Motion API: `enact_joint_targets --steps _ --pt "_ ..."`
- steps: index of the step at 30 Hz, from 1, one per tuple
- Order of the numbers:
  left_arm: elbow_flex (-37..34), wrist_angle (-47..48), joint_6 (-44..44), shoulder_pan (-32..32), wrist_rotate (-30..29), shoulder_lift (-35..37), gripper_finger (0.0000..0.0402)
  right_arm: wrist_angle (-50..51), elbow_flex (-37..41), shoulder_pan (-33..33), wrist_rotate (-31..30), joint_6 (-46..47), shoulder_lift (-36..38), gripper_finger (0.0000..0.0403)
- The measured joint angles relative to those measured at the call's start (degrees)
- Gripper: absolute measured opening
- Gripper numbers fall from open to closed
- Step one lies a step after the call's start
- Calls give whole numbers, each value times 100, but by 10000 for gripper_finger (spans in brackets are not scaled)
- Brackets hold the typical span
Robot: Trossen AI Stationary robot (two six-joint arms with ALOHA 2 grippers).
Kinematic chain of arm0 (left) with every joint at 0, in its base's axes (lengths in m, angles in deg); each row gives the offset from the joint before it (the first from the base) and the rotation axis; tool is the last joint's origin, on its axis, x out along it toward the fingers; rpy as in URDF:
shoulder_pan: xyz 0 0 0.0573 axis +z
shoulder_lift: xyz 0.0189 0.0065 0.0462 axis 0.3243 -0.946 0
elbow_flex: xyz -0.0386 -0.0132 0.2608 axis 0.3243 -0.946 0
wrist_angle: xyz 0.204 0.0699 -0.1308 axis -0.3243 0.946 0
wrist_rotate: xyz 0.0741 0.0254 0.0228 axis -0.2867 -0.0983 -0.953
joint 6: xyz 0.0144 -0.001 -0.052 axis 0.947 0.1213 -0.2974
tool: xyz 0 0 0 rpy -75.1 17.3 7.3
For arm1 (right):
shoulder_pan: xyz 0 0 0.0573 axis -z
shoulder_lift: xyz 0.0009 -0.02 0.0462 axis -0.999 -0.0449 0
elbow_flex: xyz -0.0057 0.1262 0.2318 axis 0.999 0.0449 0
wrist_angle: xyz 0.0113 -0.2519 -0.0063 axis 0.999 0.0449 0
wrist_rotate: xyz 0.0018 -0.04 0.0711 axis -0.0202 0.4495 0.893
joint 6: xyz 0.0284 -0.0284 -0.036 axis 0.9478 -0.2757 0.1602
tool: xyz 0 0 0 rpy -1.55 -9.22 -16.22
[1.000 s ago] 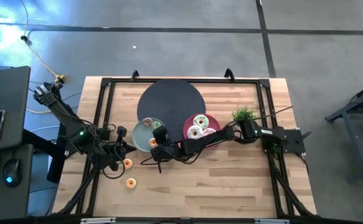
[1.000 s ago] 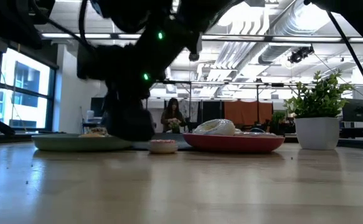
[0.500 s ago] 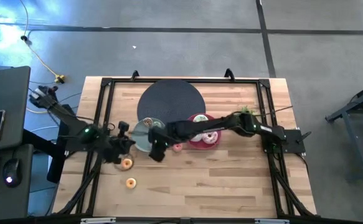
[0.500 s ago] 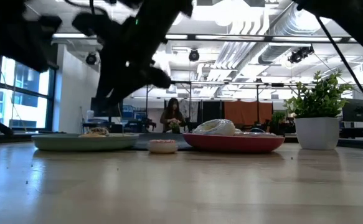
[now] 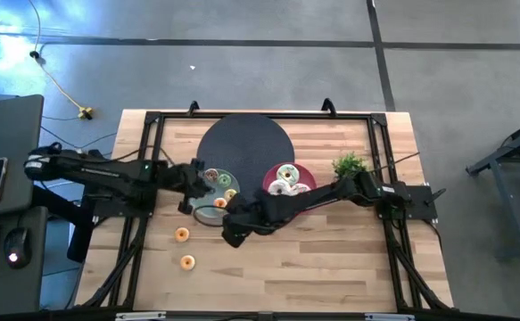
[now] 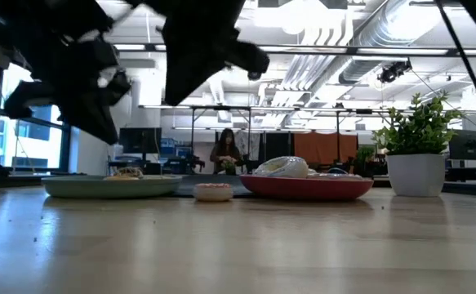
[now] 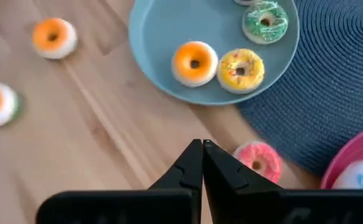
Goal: Pick & Place donuts
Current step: Remove the small red doughnut on the blue plate
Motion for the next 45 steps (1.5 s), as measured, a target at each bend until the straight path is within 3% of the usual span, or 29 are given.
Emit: enact_joint_targets --steps 4,7,16,21,29,34,39,45 --pt "-40 -437 164 577 656 -542 0 -75 261 -59 294 256 77 2" --pt "-30 -879 205 790 929 -1136 0 -175 535 -141 82 472 176 2" --pt "173 -1460 84 787 1367 -2457 0 -462 1539 -335 -164 1089 816 1" --pt "328 -1413 210 787 1507 -2583 0 -1201 2434 -310 -42 1316 1260 1" --pt "504 -1411 226 785 1878 -2588 0 -3448 3779 6 1003 1386 1485 0" --pt "607 -1370 309 785 1978 -2586 0 -3762 4011 177 999 1370 1464 0" --pt "605 -847 381 787 1401 -2583 0 -3844 3982 206 1072 1103 1464 0" --pt "605 -1031 432 780 1603 -2633 0 -4147 3980 257 1133 1128 1398 0"
